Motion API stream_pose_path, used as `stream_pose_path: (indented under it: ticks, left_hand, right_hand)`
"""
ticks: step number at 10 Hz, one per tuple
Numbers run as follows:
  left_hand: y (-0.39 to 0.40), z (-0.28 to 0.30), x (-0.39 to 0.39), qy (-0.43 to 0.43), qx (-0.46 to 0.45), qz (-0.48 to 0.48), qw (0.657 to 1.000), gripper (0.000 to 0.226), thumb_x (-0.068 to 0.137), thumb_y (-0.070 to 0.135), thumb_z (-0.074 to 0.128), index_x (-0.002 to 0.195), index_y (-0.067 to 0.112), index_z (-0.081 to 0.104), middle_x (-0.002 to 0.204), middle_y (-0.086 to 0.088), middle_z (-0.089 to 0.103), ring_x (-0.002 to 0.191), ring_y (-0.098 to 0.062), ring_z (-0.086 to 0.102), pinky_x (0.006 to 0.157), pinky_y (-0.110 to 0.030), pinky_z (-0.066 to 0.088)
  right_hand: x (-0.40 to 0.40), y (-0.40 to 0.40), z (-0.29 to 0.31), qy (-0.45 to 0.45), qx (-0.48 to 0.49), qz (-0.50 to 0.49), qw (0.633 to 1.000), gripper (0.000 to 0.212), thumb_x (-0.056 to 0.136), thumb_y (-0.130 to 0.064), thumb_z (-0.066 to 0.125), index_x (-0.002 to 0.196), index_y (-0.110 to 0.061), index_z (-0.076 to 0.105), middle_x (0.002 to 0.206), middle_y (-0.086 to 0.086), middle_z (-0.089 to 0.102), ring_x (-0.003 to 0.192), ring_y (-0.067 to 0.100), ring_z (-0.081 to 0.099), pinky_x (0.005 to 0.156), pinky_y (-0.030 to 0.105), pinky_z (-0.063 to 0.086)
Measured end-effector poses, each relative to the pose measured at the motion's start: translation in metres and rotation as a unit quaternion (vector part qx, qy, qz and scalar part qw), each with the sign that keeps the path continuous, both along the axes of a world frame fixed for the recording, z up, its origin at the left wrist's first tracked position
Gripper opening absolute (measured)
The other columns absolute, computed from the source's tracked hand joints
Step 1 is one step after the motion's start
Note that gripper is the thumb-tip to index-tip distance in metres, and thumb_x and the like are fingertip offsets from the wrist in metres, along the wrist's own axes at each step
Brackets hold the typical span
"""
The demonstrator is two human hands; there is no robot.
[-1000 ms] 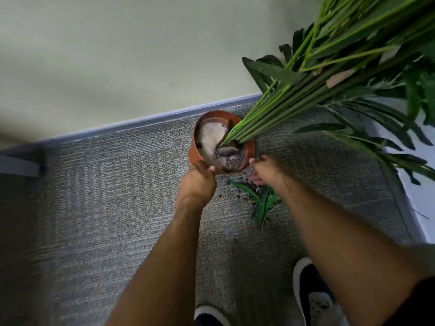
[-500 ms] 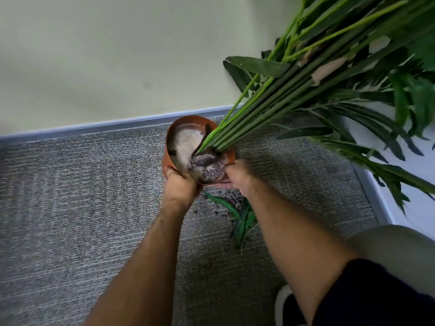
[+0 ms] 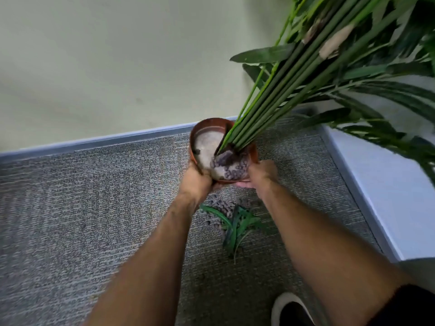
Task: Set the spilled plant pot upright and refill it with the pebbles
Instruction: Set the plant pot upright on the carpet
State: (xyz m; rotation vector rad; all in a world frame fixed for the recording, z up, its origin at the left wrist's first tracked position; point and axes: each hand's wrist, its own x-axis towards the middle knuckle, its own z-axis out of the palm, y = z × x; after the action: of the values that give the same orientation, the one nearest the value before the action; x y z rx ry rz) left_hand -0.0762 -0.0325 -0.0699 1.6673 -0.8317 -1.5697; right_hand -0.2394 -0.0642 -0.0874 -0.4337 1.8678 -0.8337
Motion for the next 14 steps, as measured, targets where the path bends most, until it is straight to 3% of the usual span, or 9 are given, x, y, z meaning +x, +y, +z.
stream_pose_path:
  ticks: [2, 5, 7, 8, 9, 10, 12, 13, 14]
  left_hand:
    - [-0.005, 0.033, -0.059, 0.131, 0.026, 0.018, 0.991, 0.037, 0.105, 0.002, 0.042, 0.139, 0.016, 0.044, 0.129, -0.017, 0.062, 0.086, -0.035, 0.072, 0.043, -0.028, 0.057]
    - [-0.011, 0.041, -0.093, 0.13, 0.067, -0.019, 0.989, 0.04, 0.107, 0.005, 0.039, 0.141, 0.025, 0.04, 0.129, -0.015, 0.058, 0.071, -0.02, 0.067, 0.04, -0.021, 0.052]
    - [-0.017, 0.001, -0.101, 0.133, 0.081, 0.003, 0.988, 0.044, 0.104, 0.007, 0.046, 0.139, 0.034, 0.043, 0.124, -0.009, 0.062, 0.093, -0.03, 0.072, 0.053, -0.034, 0.062]
    - [-0.017, -0.019, -0.111, 0.162, 0.113, 0.01, 0.98, 0.043, 0.102, 0.009, 0.052, 0.135, 0.034, 0.042, 0.129, -0.013, 0.06, 0.104, -0.04, 0.07, 0.07, -0.056, 0.063]
    - [-0.016, -0.026, -0.12, 0.154, 0.111, -0.03, 0.981, 0.046, 0.101, 0.003, 0.052, 0.136, 0.03, 0.038, 0.128, -0.018, 0.061, 0.095, -0.032, 0.071, 0.061, -0.042, 0.064]
    - [-0.018, -0.025, -0.136, 0.082, 0.096, -0.078, 0.989, 0.056, 0.094, 0.005, 0.054, 0.142, 0.025, 0.032, 0.126, -0.02, 0.062, 0.091, -0.026, 0.068, 0.061, -0.034, 0.061]
    - [-0.042, -0.042, -0.155, 0.068, 0.11, -0.106, 0.986, 0.088, 0.074, 0.033, 0.059, 0.151, 0.024, 0.018, 0.133, -0.011, 0.061, 0.115, -0.029, 0.066, 0.088, -0.041, 0.06]
    - [-0.054, -0.085, -0.168, 0.057, 0.112, -0.128, 0.984, 0.095, 0.067, 0.037, 0.06, 0.151, 0.032, 0.016, 0.139, -0.005, 0.059, 0.123, -0.027, 0.062, 0.098, -0.048, 0.056]
    - [-0.05, -0.062, -0.159, 0.024, 0.107, -0.175, 0.978, 0.096, 0.071, 0.036, 0.06, 0.156, 0.03, 0.016, 0.149, -0.008, 0.053, 0.133, -0.03, 0.054, 0.108, -0.049, 0.048]
  right_hand:
    - [-0.058, -0.004, 0.021, 0.039, -0.01, -0.036, 0.999, 0.027, 0.099, -0.011, 0.058, 0.117, 0.01, 0.061, 0.111, 0.03, 0.065, 0.083, 0.045, 0.071, 0.055, 0.053, 0.061]
    - [-0.092, -0.001, 0.019, 0.113, 0.016, -0.08, 0.99, 0.037, 0.095, -0.012, 0.066, 0.125, 0.008, 0.057, 0.117, 0.029, 0.065, 0.077, 0.045, 0.072, 0.058, 0.051, 0.063]
    - [-0.099, -0.002, -0.01, 0.031, 0.023, -0.11, 0.993, 0.054, 0.098, -0.013, 0.061, 0.146, 0.002, 0.039, 0.14, 0.027, 0.052, 0.109, 0.045, 0.065, 0.07, 0.049, 0.064]
    - [-0.116, -0.003, -0.033, 0.007, 0.034, -0.086, 0.996, 0.05, 0.093, -0.015, 0.062, 0.138, 0.003, 0.047, 0.131, 0.023, 0.061, 0.103, 0.039, 0.068, 0.063, 0.043, 0.064]
    - [-0.128, -0.008, -0.039, 0.015, 0.018, -0.088, 0.996, 0.031, 0.093, -0.014, 0.062, 0.12, 0.0, 0.06, 0.118, 0.019, 0.067, 0.096, 0.037, 0.07, 0.062, 0.045, 0.063]
    - [-0.14, -0.021, -0.027, 0.051, -0.018, -0.132, 0.99, 0.013, 0.089, -0.028, 0.072, 0.081, -0.018, 0.07, 0.1, 0.015, 0.074, 0.086, 0.036, 0.072, 0.066, 0.058, 0.061]
    - [-0.147, -0.032, -0.028, 0.114, -0.036, -0.116, 0.986, 0.017, 0.088, -0.033, 0.069, 0.073, -0.025, 0.07, 0.084, 0.006, 0.075, 0.076, 0.03, 0.072, 0.067, 0.052, 0.063]
    - [-0.147, -0.032, -0.033, 0.119, -0.058, -0.101, 0.986, 0.011, 0.086, -0.034, 0.066, 0.077, -0.035, 0.073, 0.081, -0.003, 0.075, 0.079, 0.025, 0.073, 0.075, 0.052, 0.062]
    - [-0.153, -0.033, -0.043, 0.1, -0.081, -0.058, 0.99, 0.024, 0.084, -0.027, 0.068, 0.086, -0.051, 0.075, 0.086, -0.011, 0.078, 0.086, 0.019, 0.075, 0.08, 0.046, 0.062]
